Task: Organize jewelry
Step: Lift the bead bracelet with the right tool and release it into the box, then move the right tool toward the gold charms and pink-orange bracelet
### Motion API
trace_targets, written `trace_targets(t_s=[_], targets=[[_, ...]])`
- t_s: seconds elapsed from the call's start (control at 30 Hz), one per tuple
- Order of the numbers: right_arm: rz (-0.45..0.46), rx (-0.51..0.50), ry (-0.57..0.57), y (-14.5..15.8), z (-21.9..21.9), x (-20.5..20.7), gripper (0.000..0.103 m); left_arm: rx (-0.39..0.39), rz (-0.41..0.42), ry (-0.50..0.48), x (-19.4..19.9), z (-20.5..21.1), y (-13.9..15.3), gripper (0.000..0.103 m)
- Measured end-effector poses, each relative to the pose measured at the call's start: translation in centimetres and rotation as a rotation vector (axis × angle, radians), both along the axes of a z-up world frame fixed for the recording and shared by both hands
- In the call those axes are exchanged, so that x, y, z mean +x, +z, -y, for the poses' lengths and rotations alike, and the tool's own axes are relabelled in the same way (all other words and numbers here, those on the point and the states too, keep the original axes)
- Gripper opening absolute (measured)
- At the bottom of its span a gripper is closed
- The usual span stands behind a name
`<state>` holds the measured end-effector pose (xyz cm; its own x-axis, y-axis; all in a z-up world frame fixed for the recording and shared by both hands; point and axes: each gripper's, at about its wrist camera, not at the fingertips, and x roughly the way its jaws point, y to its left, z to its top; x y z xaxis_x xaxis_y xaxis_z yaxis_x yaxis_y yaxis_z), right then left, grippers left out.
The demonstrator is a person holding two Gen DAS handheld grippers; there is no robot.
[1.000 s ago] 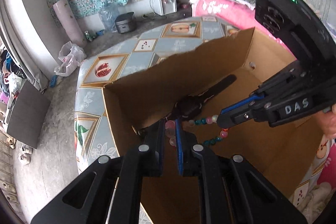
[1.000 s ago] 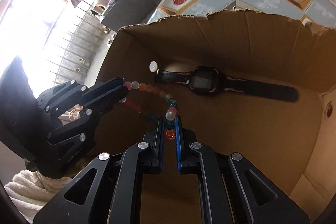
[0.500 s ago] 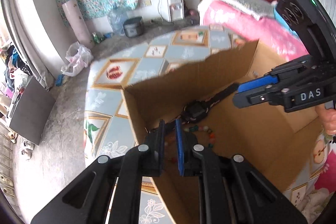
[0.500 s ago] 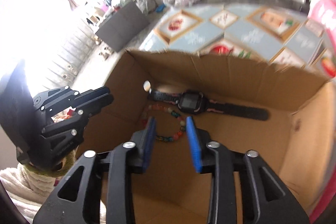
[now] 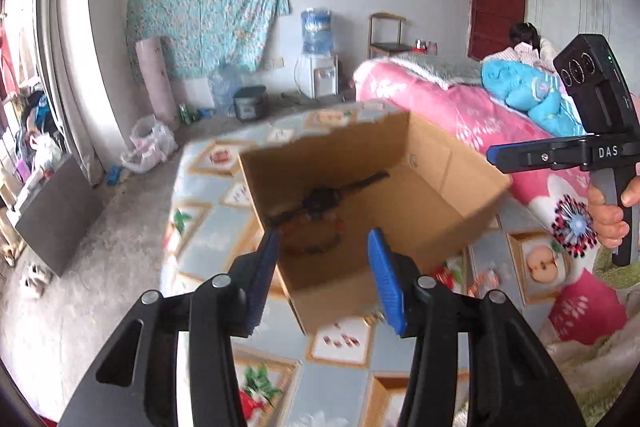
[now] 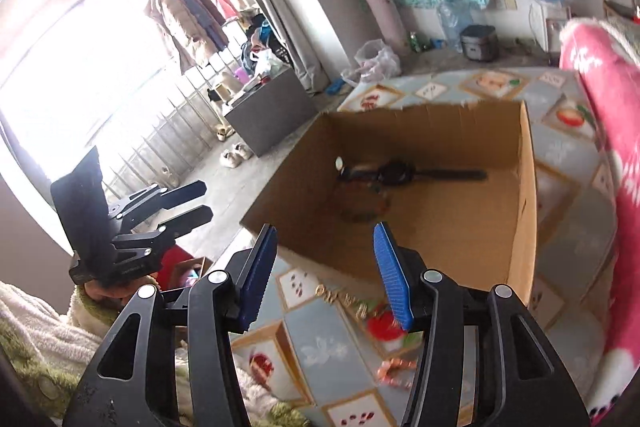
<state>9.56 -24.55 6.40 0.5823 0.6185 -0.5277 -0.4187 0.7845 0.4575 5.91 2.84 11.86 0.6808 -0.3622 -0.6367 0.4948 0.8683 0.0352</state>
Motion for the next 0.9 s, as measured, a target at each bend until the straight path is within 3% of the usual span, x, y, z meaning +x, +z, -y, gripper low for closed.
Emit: trace_targets(t_s=[0.17, 0.27, 0.33, 0.63, 0.9], targets=[[-0.18, -0.022, -0.043, -5.7, 0.2, 1.0, 0.049, 0.017, -0.133, 0.013, 0.9, 1.3, -5.0, 0.046], [-0.229, -0.079, -0.113, -7.6, 0.9, 2.8, 0.046, 0.024, -0.129, 0.044, 2.4, 1.4, -6.7, 0.045], [-0.25, -0.05, -0.117, -7.9, 1.4, 3.6, 0.043, 0.039, -0.13, 0.056, 3.1, 1.6, -7.2, 0.046], [-0.23, 0.002, -0.144, -7.1, 2.5, 5.5, 0.043, -0.045, -0.115, 0.072, 6.2, 0.9, -7.9, 0.046], [-0.19, -0.07, -0.164, -7.0, 1.4, 2.6, 0.045, -0.036, -0.146, 0.053, 5.5, 0.6, -8.3, 0.046]])
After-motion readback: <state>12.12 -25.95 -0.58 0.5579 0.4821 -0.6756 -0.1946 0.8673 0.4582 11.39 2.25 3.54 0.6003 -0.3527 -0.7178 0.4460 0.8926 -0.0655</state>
